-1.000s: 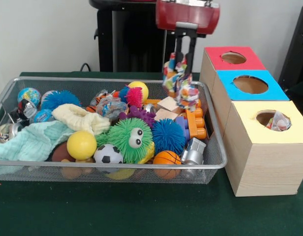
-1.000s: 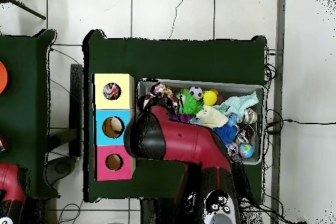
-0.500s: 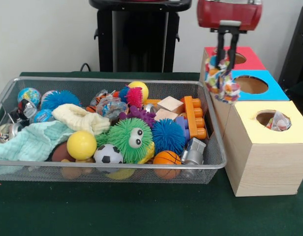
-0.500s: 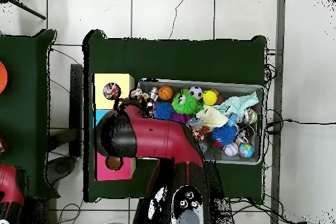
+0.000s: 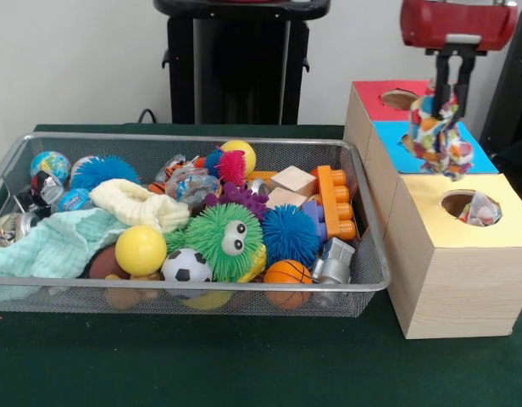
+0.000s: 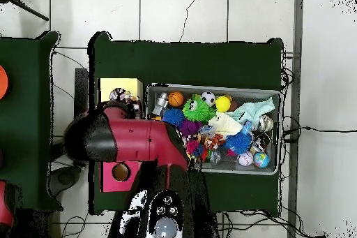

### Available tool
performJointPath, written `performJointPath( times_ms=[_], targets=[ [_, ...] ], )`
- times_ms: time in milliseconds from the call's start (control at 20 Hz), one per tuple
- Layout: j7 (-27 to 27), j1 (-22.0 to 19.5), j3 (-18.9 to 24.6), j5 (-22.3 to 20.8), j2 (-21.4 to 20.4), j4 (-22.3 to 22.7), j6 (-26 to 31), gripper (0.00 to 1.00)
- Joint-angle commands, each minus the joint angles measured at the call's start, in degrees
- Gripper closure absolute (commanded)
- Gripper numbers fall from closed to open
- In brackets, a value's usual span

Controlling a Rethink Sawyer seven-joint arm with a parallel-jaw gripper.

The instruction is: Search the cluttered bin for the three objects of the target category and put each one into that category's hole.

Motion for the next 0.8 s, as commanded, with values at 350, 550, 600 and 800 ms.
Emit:
performJointPath(
  times_ms=[350,550,600,800],
  targets=[
    [18.9,4.7,-4.3,6.7,8.6,-6.6,3.5,1.0],
    [18.9,6.3,-6.3,8.3,10.7,-9.3,4.4,1.0],
    [18.8,6.4,-6.6,8.6,11.4,-10.1,4.2,1.0],
    [18.5,7.3,-7.8,9.8,13.0,-11.3,3.8,1.0]
  ],
)
